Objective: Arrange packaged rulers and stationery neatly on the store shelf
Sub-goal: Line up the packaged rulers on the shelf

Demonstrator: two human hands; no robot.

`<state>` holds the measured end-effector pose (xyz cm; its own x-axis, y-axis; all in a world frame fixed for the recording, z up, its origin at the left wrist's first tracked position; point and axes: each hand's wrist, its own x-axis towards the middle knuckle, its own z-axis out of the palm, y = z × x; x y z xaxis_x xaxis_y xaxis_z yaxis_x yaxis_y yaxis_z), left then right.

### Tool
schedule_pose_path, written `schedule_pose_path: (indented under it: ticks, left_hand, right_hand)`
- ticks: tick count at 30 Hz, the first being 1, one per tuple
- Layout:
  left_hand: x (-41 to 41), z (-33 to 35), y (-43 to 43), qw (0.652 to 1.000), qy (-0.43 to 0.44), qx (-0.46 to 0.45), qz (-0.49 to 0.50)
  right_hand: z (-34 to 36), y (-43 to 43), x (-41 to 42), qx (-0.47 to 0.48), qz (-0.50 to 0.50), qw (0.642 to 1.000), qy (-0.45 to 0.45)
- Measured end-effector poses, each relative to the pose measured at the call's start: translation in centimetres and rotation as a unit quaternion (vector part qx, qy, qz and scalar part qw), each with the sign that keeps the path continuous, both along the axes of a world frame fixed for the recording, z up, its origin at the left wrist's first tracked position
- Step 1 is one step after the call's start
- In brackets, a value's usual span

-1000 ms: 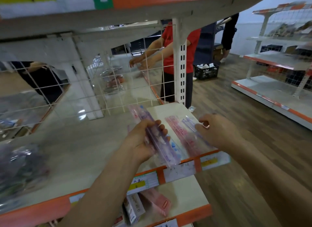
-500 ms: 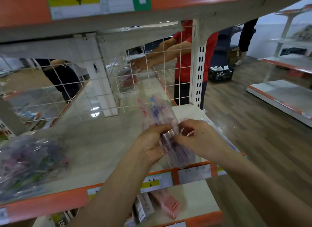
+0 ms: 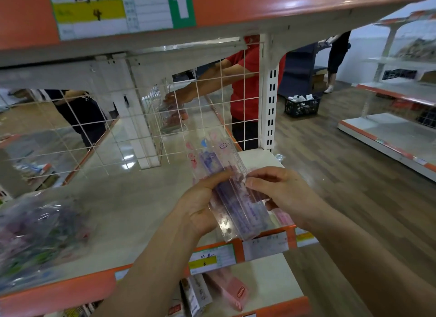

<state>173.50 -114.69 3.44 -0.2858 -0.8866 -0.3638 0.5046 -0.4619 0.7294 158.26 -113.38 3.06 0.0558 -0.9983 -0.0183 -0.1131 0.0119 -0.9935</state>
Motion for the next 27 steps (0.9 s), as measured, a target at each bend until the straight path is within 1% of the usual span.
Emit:
schedule_pose_path:
  ticks: [4, 6, 8, 10, 13, 16, 19, 21, 24, 26, 27]
  left_hand:
    - [0.4, 0.0, -0.3, 0.999, -0.021, 0.014, 0.028]
    - [0.8, -0.1, -0.5, 0.998, -0.032, 0.027, 0.047]
    - [1.0, 0.0, -0.4, 0.998, -0.035, 0.027, 0.052]
    - [0.9, 0.2, -0.2, 0.998, -0.035, 0.020, 0.045]
    - [0.5, 0.4, -0.1, 0.999, -0.036, 0.018, 0.032]
    - [0.2, 0.6, 0.0, 0.999, -0.027, 0.013, 0.012]
    - [0.0, 0.8, 0.0, 1.000, -0.008, -0.005, 0.001]
    - [-0.2, 1.0, 0.1, 1.000, -0.014, -0.023, 0.003]
    - [-0.4, 1.1, 0.1, 1.000, -0.017, -0.025, -0.002]
    - [-0.2, 0.8, -0.2, 1.000, -0.009, -0.008, -0.002]
    - [-0.1, 0.7, -0.3, 1.000, -0.002, 0.000, 0.000]
  right_hand:
    - [0.5, 0.1, -0.6, -0.021, -0.023, 1.000, -0.001]
    - [1.0, -0.1, -1.1, -0.061, -0.048, 0.997, -0.001]
    - [1.7, -0.3, -1.6, -0.121, -0.081, 0.989, 0.016]
    - [2.1, -0.5, -1.9, -0.193, -0.105, 0.973, 0.078]
    - [2.3, -0.6, -1.5, -0.263, -0.101, 0.944, 0.170]
    - [1.5, -0.9, -0.8, -0.355, -0.088, 0.908, 0.203]
    - [0.9, -1.5, -0.5, -0.425, -0.095, 0.875, 0.212]
    - [0.5, -1.9, -0.3, -0.449, -0.100, 0.863, 0.209]
    - [-0.1, -2.2, -0.4, -0.447, -0.108, 0.860, 0.220]
    - [-0.1, -2.2, -0.7, -0.432, -0.109, 0.866, 0.230]
    - [0.0, -2.3, -1.2, -0.410, -0.106, 0.876, 0.230]
